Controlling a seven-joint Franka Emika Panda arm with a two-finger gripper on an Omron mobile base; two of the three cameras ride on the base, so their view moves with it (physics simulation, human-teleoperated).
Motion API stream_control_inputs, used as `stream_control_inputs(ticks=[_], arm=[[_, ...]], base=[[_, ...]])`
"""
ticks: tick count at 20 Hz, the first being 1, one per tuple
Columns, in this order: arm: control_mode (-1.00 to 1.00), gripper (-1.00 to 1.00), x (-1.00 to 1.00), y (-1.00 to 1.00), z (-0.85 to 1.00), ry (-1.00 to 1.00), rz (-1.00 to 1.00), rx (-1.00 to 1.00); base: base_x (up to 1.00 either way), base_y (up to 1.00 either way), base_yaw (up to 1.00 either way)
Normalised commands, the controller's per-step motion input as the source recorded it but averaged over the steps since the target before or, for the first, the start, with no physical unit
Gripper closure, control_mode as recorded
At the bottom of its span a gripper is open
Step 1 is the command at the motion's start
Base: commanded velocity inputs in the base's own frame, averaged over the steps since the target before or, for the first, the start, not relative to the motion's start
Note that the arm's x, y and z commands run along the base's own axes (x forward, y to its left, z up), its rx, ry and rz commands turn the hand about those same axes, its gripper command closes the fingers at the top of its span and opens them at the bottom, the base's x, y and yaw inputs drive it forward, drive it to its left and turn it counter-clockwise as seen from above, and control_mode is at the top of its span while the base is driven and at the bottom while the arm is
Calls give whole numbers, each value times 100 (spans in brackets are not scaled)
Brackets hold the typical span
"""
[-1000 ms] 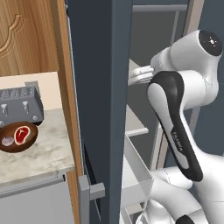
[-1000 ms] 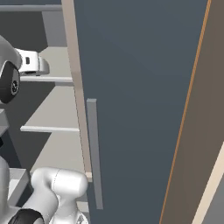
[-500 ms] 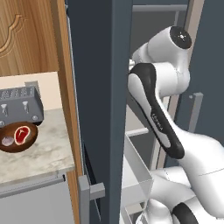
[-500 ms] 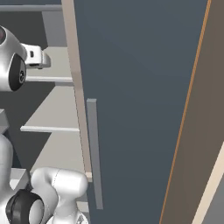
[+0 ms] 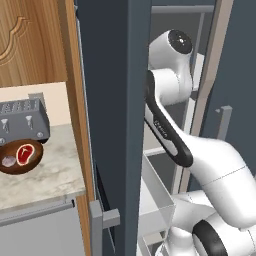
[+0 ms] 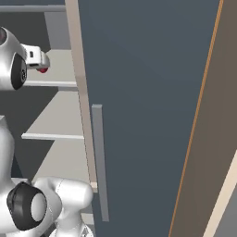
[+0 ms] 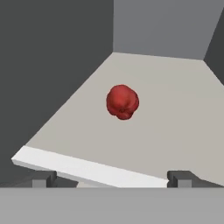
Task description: Take the steak, bell pepper, and garlic from the freezer and place them in the bowl on the counter.
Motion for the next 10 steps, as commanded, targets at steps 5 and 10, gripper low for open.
stream_control_inputs(ticks=[5,10], arm=[[-100,-100,41,17,0,0,0,0],[-100,-100,55,0,-10,0,0,0]], base=[[0,0,0],[0,0,0]])
